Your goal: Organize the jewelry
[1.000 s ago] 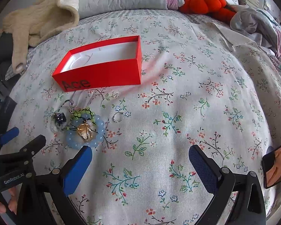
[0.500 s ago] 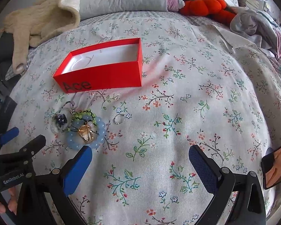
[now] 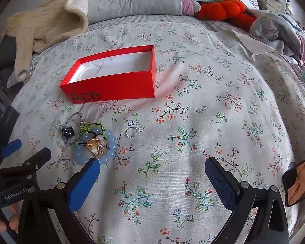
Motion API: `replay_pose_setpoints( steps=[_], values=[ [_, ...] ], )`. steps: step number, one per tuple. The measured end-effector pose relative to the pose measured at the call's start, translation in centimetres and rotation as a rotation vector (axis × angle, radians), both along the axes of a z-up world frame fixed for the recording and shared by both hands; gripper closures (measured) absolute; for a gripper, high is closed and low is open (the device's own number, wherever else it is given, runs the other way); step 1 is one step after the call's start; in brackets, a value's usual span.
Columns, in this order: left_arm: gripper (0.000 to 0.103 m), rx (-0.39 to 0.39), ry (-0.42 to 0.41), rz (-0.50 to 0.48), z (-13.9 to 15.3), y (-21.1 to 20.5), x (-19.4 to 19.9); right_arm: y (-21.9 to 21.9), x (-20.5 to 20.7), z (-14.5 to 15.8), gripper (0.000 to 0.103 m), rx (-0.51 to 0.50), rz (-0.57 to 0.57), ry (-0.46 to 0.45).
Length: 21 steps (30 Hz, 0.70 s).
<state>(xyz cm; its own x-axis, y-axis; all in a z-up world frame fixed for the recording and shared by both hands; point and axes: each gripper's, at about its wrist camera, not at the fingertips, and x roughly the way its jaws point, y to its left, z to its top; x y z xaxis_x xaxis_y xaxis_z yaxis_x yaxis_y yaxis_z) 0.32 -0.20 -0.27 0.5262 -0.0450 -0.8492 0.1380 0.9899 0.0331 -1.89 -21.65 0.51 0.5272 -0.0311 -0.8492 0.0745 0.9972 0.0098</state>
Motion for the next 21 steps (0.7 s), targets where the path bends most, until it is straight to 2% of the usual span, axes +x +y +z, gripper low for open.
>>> replay_pose_setpoints(
  steps=[21],
  values=[
    [0.0, -0.003, -0.004, 0.001, 0.16, 0.24, 0.12, -0.07, 0.15, 0.34, 0.0, -0.005, 0.0, -0.009]
  ],
)
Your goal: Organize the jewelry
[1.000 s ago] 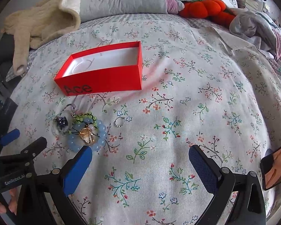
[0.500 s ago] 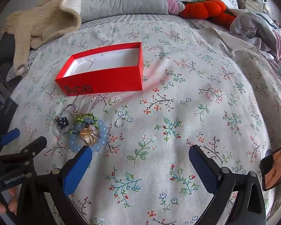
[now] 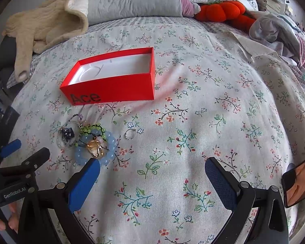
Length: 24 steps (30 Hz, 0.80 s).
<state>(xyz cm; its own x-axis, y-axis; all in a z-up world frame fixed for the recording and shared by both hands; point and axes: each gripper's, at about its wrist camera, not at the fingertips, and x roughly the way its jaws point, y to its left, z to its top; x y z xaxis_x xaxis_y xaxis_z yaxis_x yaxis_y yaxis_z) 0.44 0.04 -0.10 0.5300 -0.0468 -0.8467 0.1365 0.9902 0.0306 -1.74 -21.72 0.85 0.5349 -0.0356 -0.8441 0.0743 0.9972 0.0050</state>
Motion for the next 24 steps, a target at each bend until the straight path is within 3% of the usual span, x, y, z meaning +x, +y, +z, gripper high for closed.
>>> replay_pose_setpoints(
  steps=[14, 18, 20, 24],
  values=[
    [0.0, -0.001, -0.013, -0.027, 1.3, 0.8, 2.0, -0.4, 1.3, 2.1, 0.0, -0.007, 0.033, -0.019],
    [0.0, -0.039, 0.034, -0.066, 1.7, 0.9, 4.0, -0.2, 2.9, 2.7, 0.0, -0.016, 0.081, 0.015],
    [0.004, -0.092, 0.072, -0.082, 1.4, 1.0, 5.1, 0.0, 3.8, 2.3, 0.0, -0.016, 0.101, 0.051],
    [0.024, -0.183, 0.142, -0.133, 0.0, 0.5, 7.1, 0.3, 5.9, 0.8, 0.0, 0.037, 0.154, 0.125]
  ],
)
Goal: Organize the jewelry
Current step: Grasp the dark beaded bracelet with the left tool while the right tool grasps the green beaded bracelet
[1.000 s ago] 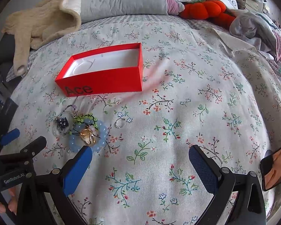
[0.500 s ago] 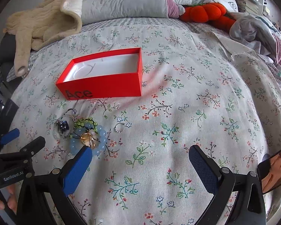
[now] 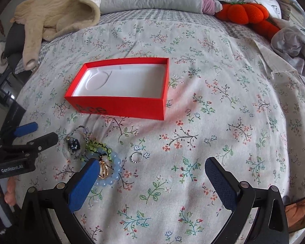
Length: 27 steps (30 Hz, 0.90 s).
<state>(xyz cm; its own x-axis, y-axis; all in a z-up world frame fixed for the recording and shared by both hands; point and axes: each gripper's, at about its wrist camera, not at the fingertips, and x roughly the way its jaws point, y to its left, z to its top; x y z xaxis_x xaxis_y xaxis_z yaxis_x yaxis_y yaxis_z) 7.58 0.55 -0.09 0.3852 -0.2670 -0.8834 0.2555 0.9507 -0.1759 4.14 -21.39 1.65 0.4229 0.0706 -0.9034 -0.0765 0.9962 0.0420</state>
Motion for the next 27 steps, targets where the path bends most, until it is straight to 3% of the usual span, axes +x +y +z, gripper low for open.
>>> replay_pose_setpoints(
  steps=[4, 7, 17, 21, 25, 27],
  values=[
    [0.048, -0.076, 0.047, -0.053, -1.6, -0.8, 1.6, -0.1, 1.1, -1.6, 0.003, 0.093, 0.035, 0.002],
    [0.059, -0.09, 0.058, -0.094, -2.5, -1.5, 2.4, -0.4, 1.9, -2.7, 0.023, 0.21, 0.074, 0.042],
    [0.076, -0.132, 0.099, -0.207, -3.6, -2.8, 3.8, 0.8, 3.1, -4.6, 0.067, 0.339, 0.227, 0.078],
    [0.082, -0.123, 0.103, -0.213, -3.8, -3.0, 3.8, 1.7, 3.5, -5.2, 0.075, 0.348, 0.258, 0.093],
    [0.092, -0.125, 0.115, -0.198, -4.0, -2.7, 4.0, 2.4, 3.7, -5.7, 0.092, 0.347, 0.269, 0.101],
    [0.097, -0.133, 0.124, -0.189, -4.1, -2.3, 4.0, 2.3, 3.5, -5.4, 0.094, 0.348, 0.265, 0.084]
  ],
)
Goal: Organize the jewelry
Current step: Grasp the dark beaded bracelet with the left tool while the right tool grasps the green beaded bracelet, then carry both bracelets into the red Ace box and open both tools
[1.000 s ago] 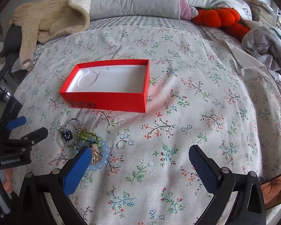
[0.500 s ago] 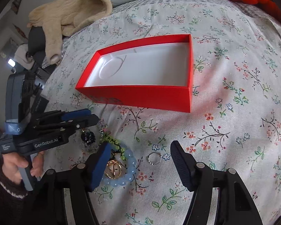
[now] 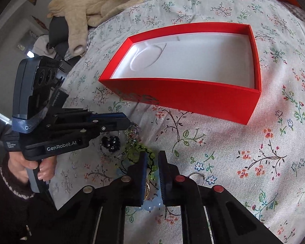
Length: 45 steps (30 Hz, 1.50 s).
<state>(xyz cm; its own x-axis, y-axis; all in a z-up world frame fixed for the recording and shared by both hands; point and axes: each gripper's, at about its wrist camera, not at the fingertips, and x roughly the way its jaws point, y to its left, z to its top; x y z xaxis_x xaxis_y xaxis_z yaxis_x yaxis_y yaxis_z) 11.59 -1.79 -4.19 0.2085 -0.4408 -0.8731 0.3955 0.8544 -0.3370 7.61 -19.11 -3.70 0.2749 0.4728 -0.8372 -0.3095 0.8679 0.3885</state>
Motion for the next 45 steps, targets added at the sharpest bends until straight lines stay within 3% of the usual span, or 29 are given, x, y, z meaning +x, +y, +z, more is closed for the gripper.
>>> replay_pose_setpoints(
  steps=[11, 17, 22, 26, 32, 33, 36, 45],
  values=[
    [0.103, -0.036, -0.065, 0.022, 2.5, 0.6, -1.5, -0.5, -0.7, 3.0, 0.095, 0.027, -0.042, -0.067],
    [0.102, 0.02, -0.123, -0.022, 2.9, 0.0, -2.1, -0.8, -1.3, 4.5, 0.095, -0.004, -0.087, -0.116],
    [0.079, 0.093, -0.11, -0.059, 1.4, -0.8, -1.9, -1.9, -1.3, 5.0, 0.095, -0.018, -0.149, -0.133],
    [0.079, 0.149, -0.104, -0.078, 0.5, -1.6, -1.7, -2.6, -1.3, 4.9, 0.095, -0.036, -0.174, -0.139],
    [0.079, 0.162, -0.098, -0.077, -0.1, -2.4, -1.1, -3.1, -1.1, 4.4, 0.095, -0.044, -0.192, -0.13],
    [0.08, 0.161, -0.098, -0.077, -0.1, -2.5, -1.0, -3.2, -1.1, 4.3, 0.095, -0.043, -0.192, -0.127],
    [0.098, 0.15, -0.082, -0.081, -0.2, -2.7, -0.8, -3.1, -0.9, 4.1, 0.095, -0.047, -0.191, -0.121],
    [0.099, 0.086, -0.107, -0.043, 2.1, -2.2, -1.7, -3.2, -1.5, 5.0, 0.095, -0.044, -0.201, -0.143]
  ],
)
